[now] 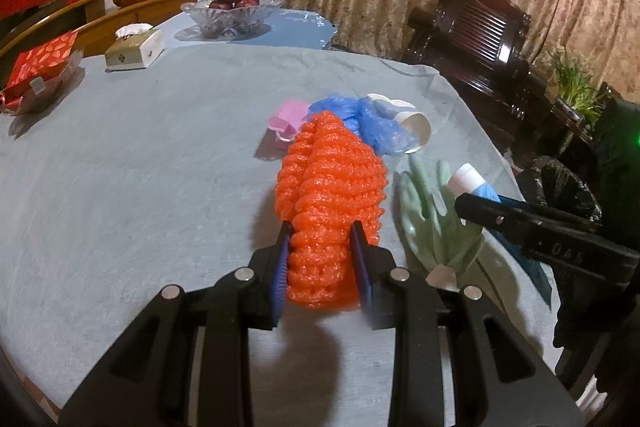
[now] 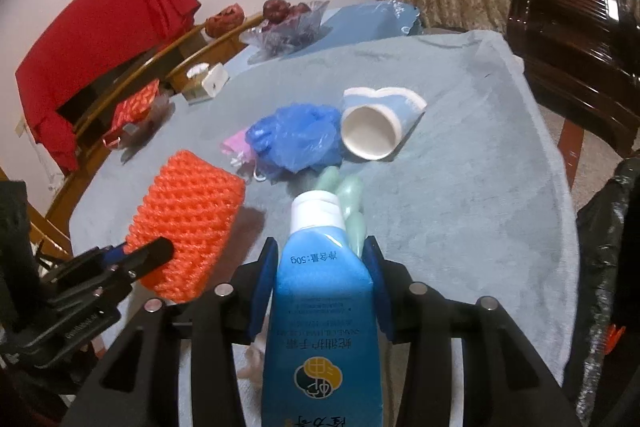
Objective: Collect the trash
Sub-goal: 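Lift the blue tube with the right gripper while the left holds the net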
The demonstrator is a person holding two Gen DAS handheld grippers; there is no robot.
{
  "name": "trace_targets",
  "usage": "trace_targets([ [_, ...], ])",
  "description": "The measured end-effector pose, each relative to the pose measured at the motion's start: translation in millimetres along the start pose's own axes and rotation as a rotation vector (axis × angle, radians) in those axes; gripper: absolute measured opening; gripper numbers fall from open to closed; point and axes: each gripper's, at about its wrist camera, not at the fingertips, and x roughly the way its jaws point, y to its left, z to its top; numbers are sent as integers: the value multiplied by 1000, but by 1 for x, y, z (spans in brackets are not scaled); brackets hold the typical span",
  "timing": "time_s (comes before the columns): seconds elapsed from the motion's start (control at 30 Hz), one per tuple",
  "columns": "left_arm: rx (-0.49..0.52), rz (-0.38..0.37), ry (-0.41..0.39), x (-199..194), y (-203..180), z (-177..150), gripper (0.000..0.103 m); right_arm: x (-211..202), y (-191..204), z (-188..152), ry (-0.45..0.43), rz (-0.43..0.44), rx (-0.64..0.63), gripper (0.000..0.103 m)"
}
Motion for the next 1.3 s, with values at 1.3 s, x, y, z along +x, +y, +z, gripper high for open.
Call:
trace_targets([
  [1.3,48,-54,24,0,-35,-13,28,-29,-34,-46,62,-145,-37,69],
])
